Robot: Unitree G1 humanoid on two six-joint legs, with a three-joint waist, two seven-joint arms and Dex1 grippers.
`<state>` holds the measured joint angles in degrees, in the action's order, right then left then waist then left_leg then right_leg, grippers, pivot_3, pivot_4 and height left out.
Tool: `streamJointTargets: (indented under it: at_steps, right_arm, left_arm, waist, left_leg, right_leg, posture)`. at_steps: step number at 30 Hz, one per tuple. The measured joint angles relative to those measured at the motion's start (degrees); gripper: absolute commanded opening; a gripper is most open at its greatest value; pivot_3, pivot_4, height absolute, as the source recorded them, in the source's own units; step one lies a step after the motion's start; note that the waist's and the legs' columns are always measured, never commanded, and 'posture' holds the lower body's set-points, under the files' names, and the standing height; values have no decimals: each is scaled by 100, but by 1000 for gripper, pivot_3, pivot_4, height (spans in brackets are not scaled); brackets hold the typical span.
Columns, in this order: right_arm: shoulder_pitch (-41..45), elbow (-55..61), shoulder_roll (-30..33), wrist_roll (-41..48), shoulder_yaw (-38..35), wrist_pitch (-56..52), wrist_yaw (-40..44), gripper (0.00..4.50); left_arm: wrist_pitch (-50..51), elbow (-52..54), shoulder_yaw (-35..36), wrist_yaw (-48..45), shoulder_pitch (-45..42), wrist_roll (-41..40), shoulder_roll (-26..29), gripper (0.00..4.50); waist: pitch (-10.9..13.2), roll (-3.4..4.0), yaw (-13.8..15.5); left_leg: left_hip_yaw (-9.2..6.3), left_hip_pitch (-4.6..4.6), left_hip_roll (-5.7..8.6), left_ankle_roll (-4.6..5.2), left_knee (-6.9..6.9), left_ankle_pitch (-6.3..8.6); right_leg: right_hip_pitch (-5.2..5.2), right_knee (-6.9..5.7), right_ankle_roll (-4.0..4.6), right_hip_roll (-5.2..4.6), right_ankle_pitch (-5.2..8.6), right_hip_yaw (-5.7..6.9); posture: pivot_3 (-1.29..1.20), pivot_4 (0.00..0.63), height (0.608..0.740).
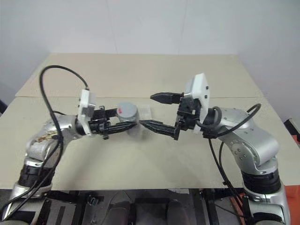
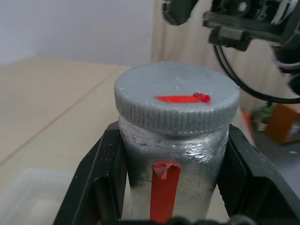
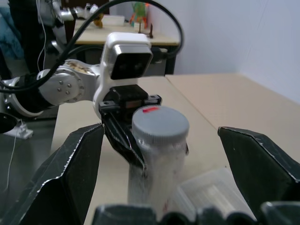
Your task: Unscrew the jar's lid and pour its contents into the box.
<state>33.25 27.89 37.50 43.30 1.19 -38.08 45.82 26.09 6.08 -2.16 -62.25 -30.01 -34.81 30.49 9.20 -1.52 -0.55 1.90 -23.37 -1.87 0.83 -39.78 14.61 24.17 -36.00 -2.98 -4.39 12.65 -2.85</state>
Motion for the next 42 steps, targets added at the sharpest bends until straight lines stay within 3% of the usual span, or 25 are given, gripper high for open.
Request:
streamJointTargets:
  at_steps: [6,19,22,25,26,34,38,42]
  right_arm:
    - [397,-166,-42,-420,494,-147,-82,4500]
    - [544,-500,-348,-601,581,-550,-244,4500]
    - [602,-523,-348,-601,581,-612,-211,3917]
    - [617,-550,-379,-578,584,-662,-112,2885]
    - [618,-563,-381,-577,584,-670,-94,2741]
    - [627,-618,-390,-595,582,-663,48,2741]
    - [647,-957,-436,-600,572,-255,654,2741]
    - [958,-1659,-491,-599,671,511,2013,2741]
  left_arm:
    - [-310,-721,-451,-456,-568,282,-497,2243]
    - [-525,-941,-472,-789,-623,453,-613,2243]
    - [-597,-941,-472,-811,-624,519,-616,2243]
    - [-635,-941,-458,-802,-624,552,-619,2243]
    - [-637,-941,-459,-803,-624,561,-619,2243]
    - [-637,-941,-463,-836,-624,574,-618,2243]
    - [-637,-1023,-459,-1198,-725,534,-578,2243]
    - [-619,-1050,-451,-1900,-892,307,-494,2243]
  waist:
    - [0,0,-15]
    - [0,0,-19]
    - [0,0,-19]
    - [0,0,-19]
    - [0,0,-19]
    - [0,0,-20]
    - [0,0,-20]
    - [0,1,-31]
  left_leg:
    - [-1,-1,0,0,0,0]
    - [-2,-2,0,1,-1,0]
    - [-3,-2,0,1,-1,0]
    - [-3,-2,0,1,0,0]
    - [-3,-2,0,1,0,0]
    - [-3,-2,0,1,-1,0]
    - [-2,-2,0,1,-1,0]
    - [-1,0,-1,1,0,0]
  right_leg:
    - [1,0,1,1,0,0]
    - [2,-2,0,0,0,0]
    - [2,-2,0,0,0,0]
    - [2,-2,0,0,0,0]
    - [2,-2,0,0,0,0]
    - [2,-2,0,0,0,1]
    - [1,-2,0,1,0,1]
    - [0,0,0,2,0,1]
  posture:
    - [0,150,740]
    - [0,150,740]
    - [0,150,740]
    - [0,150,740]
    - [0,150,740]
    - [0,150,740]
    - [0,150,740]
    - [0,150,740]
